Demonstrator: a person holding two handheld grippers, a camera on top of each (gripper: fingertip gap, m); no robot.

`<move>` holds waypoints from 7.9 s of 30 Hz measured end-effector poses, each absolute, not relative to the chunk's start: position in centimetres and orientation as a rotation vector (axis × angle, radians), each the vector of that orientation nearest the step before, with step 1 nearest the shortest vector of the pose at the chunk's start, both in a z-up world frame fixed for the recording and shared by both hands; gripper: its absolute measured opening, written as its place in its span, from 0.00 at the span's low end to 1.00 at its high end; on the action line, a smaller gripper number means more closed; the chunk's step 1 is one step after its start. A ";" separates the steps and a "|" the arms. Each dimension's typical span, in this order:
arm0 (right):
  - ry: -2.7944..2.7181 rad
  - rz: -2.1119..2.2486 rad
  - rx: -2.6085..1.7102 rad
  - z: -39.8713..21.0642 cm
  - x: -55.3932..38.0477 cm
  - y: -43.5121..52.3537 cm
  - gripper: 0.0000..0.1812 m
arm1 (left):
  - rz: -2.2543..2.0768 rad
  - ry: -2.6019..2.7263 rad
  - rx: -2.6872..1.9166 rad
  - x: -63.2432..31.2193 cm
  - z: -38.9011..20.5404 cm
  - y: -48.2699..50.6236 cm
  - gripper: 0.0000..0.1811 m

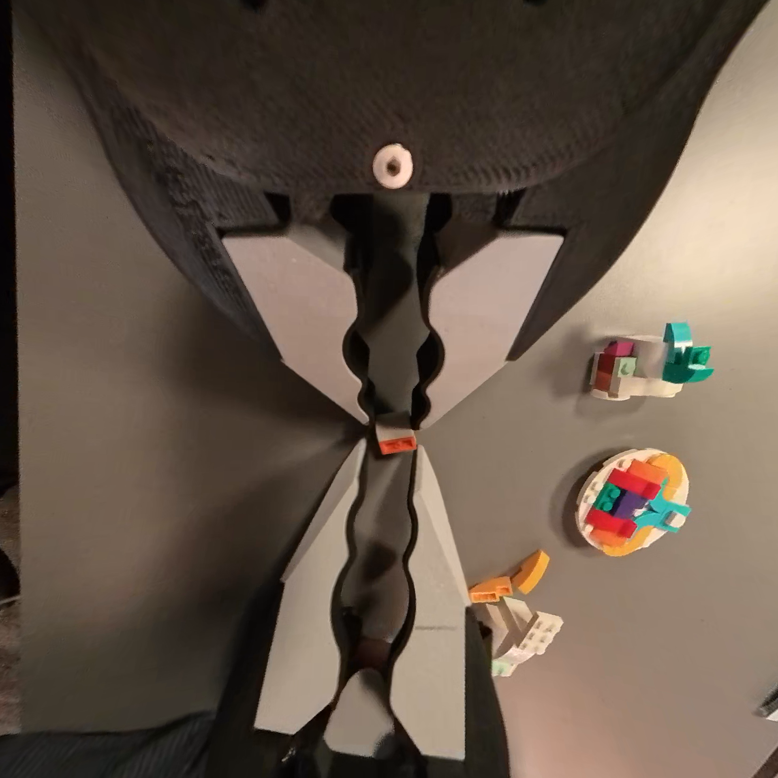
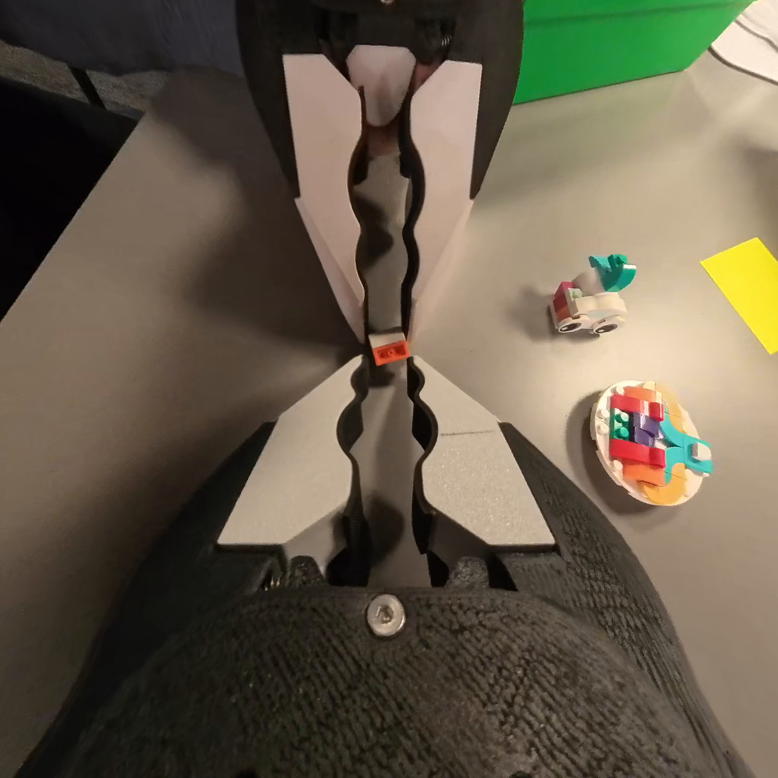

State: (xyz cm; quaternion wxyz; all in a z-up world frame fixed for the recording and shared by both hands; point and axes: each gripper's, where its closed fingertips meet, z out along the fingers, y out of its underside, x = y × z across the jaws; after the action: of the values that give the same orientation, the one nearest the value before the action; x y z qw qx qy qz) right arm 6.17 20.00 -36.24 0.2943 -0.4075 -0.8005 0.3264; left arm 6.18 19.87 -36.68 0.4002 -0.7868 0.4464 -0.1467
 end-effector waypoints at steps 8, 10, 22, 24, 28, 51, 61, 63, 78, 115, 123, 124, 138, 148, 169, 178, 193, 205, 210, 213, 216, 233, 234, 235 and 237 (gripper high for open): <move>-2.138 0.875 -1.059 -36.2 6.2 19.7 0.11 | -0.475 1.182 -1.991 6.6 -36.8 19.2 0.09; -2.155 0.886 -1.057 -36.3 6.3 19.4 0.08 | -0.489 1.195 -1.988 6.6 -36.8 19.1 0.09; -2.189 0.941 -1.104 -36.4 6.6 18.9 0.07 | -0.568 1.240 -1.983 7.0 -36.7 18.5 0.09; -2.176 0.932 -1.112 -36.4 6.5 19.2 0.07 | -0.517 1.206 -1.988 6.9 -36.7 19.0 0.11; -2.165 0.910 -1.097 -36.4 6.4 19.4 0.07 | -0.473 1.213 -1.971 7.1 -36.7 19.3 0.09; -1.564 1.472 -1.054 -26.2 8.3 23.3 0.07 | -0.604 1.003 -1.797 6.2 -31.8 18.8 0.08; -1.590 1.288 -1.102 -28.8 6.6 23.9 0.07 | -0.241 0.499 -1.687 -0.6 -22.5 17.9 0.08; -1.594 1.266 -1.096 -28.9 6.5 23.9 0.07 | -0.070 0.254 -1.707 -6.3 -20.2 16.5 0.09; -1.700 1.200 -1.108 -30.3 6.4 23.1 0.07 | -0.015 -0.264 -2.916 -22.7 -36.7 12.4 0.15; -1.539 0.533 -0.553 -26.3 6.6 21.7 0.30 | -0.892 0.351 -2.118 5.5 -28.2 18.0 0.02; -1.125 0.388 -0.898 -22.6 12.7 34.3 0.22 | 0.218 -0.165 -2.337 -17.8 -26.2 14.1 0.02; -1.168 0.426 -0.957 -23.5 12.5 34.7 0.22 | 0.244 -0.157 -2.448 -19.0 -27.7 13.3 0.02; -1.898 1.050 -1.461 -34.2 12.9 28.1 0.04 | 0.423 -0.194 -2.417 -19.2 -27.4 15.0 0.41; -1.786 0.832 -1.617 -36.5 12.1 31.8 0.31 | -0.380 1.124 -1.983 8.4 -30.8 24.2 0.29; -1.672 0.957 -1.532 -34.1 12.0 32.2 0.24 | -0.177 1.260 -2.047 8.6 -30.7 27.7 0.04; -1.709 0.918 -1.542 -34.8 11.8 32.0 0.23 | 0.409 0.434 -2.325 -13.4 -23.3 17.7 0.04; -1.737 0.911 -1.540 -35.0 11.7 31.6 0.21 | 0.162 -0.223 -2.970 -24.4 -35.6 10.8 0.12; -1.393 0.871 -1.324 -29.7 11.8 34.8 0.19 | -0.047 0.369 -2.280 -5.9 -25.5 20.5 0.13; -1.194 0.753 -1.260 -27.3 13.4 37.4 0.17 | -0.527 0.514 -2.203 8.5 -29.6 24.8 0.12; -1.129 0.755 -1.249 -26.5 14.0 37.9 0.16 | -0.498 0.519 -2.240 11.9 -32.9 27.7 0.15; -1.102 0.774 -1.264 -26.4 14.3 38.3 0.16 | -0.339 0.559 -2.240 13.4 -34.7 29.7 0.21; -1.083 0.805 -1.307 -26.7 14.4 38.7 0.16 | 0.022 0.395 -2.063 2.8 -26.3 25.6 0.04; -1.092 0.809 -1.333 -27.1 14.3 38.8 0.17 | 0.100 0.314 -2.062 -0.5 -25.0 24.3 0.04; -1.108 0.826 -1.371 -27.7 14.1 38.8 0.19 | 0.168 0.223 -2.086 -4.0 -24.2 22.8 0.04; -1.145 0.894 -1.486 -29.2 13.6 38.7 0.21 | 0.252 0.028 -2.186 -10.4 -24.3 19.6 0.04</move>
State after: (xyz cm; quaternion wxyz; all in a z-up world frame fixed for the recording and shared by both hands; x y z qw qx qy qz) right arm 13.62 38.67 -29.22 0.5071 -0.6162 -0.4750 0.3709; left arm -10.39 19.61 -24.30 0.4532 -0.8855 0.0113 0.1019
